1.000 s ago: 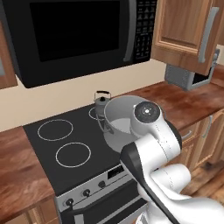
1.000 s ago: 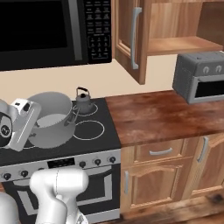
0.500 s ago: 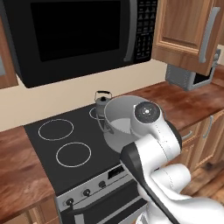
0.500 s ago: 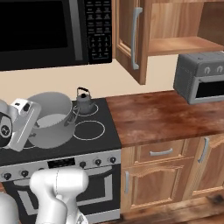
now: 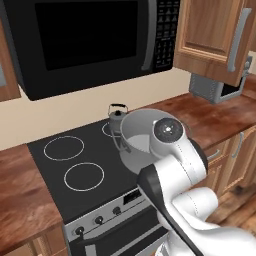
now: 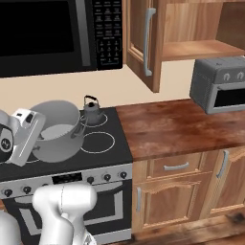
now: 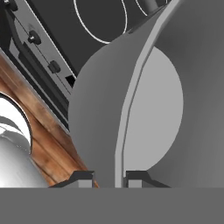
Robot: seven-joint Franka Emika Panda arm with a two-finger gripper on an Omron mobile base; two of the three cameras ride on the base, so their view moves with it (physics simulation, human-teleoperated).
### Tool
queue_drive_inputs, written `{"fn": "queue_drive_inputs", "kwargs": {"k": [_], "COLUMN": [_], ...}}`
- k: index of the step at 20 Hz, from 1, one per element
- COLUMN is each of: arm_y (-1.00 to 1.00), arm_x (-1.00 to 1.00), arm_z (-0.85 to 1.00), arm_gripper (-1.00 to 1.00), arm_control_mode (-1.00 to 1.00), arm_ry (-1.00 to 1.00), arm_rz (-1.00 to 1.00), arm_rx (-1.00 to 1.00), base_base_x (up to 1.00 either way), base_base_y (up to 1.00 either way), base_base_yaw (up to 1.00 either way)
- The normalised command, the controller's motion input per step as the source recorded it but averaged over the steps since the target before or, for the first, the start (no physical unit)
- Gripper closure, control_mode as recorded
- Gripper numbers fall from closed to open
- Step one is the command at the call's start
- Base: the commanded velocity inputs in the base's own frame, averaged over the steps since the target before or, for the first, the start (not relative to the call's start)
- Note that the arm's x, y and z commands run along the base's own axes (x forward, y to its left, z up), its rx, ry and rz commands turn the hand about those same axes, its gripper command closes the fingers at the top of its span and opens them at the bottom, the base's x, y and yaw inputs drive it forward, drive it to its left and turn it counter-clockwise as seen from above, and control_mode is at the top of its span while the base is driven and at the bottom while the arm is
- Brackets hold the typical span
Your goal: Pick the kettle from the cabinet and place it on a stove burner. Then pick the pot from the counter and place it on another stove burner. Finally, turn both burners on.
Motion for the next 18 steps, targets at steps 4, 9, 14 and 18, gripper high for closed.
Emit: {"fn": "queue_drive_inputs", "kwargs": {"k": [4, 9, 14, 18], "arm_y": [0.0, -0.02, -0.01, 0.0], "arm_x": [0.01, 0.02, 0.12, 0.25], "arm_z": [0.01, 0.02, 0.02, 0.01], "arm_gripper": [1.0, 1.0, 1.0, 1.0], "arm_control_mode": [-1.0, -1.0, -1.0, -1.0], "arm_ry": [0.0, 0.0, 0.0, 0.0], "arm_rz": [-0.05, -0.04, -0.03, -0.01], "arm_rx": [0.0, 0.0, 0.0, 0.0], "base_base_x": [0.0, 0.0, 0.0, 0.0], "base_base_y": [0.0, 0.0, 0.0, 0.0], "base_base_yaw": [0.0, 0.0, 0.0, 0.0]}}
